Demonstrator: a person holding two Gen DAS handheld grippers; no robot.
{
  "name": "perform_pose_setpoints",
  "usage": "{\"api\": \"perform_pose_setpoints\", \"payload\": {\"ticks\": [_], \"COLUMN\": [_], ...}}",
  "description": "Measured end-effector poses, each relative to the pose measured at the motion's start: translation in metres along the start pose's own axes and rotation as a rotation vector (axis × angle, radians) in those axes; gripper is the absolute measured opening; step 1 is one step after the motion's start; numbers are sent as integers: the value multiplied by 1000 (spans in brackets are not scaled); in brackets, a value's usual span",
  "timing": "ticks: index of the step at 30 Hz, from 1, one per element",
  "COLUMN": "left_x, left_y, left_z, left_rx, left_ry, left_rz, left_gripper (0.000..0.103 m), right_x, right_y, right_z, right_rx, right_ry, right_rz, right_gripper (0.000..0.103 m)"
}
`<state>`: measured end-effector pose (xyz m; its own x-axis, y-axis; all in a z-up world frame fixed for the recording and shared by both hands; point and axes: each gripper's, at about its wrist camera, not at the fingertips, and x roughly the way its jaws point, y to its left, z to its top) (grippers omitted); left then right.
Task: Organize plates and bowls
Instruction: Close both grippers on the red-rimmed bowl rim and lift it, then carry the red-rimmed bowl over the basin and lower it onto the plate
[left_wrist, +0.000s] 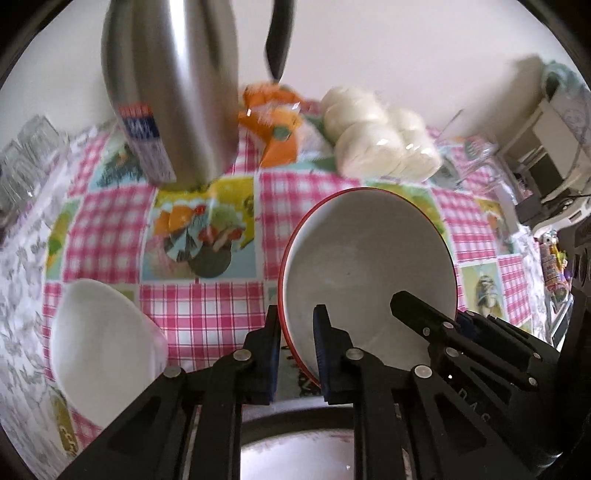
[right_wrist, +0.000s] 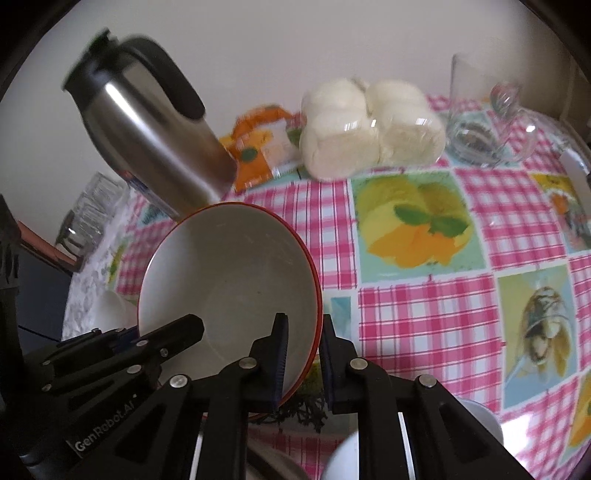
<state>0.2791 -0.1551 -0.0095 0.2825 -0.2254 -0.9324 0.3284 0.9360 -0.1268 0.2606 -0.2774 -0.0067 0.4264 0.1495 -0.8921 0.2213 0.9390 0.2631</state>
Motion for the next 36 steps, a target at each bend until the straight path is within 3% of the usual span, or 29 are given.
{"api": "perform_pose_setpoints", "payload": {"ticks": [10, 17, 27, 36], "left_x": [-79, -115, -129, -123], "left_y": [-28, -26, -18, -13], "left_z": [-32, -73, -127, -155], "left_rx": [70, 27, -26, -33], "left_ry": [-148, -232, -283, -293], "left_rz": [46, 14, 10, 43], "left_gripper": [18, 18, 18, 18], "right_x": [-82, -116, -130, -122], "right_y": [15, 25, 38, 44], "right_z": [-27, -62, -112, -143], "right_rx": [-30, -33, -35, -25], "right_ry": [-128, -172, -189, -191], "right_rz": [17, 35, 50, 47], "right_gripper": [18, 18, 18, 18]}}
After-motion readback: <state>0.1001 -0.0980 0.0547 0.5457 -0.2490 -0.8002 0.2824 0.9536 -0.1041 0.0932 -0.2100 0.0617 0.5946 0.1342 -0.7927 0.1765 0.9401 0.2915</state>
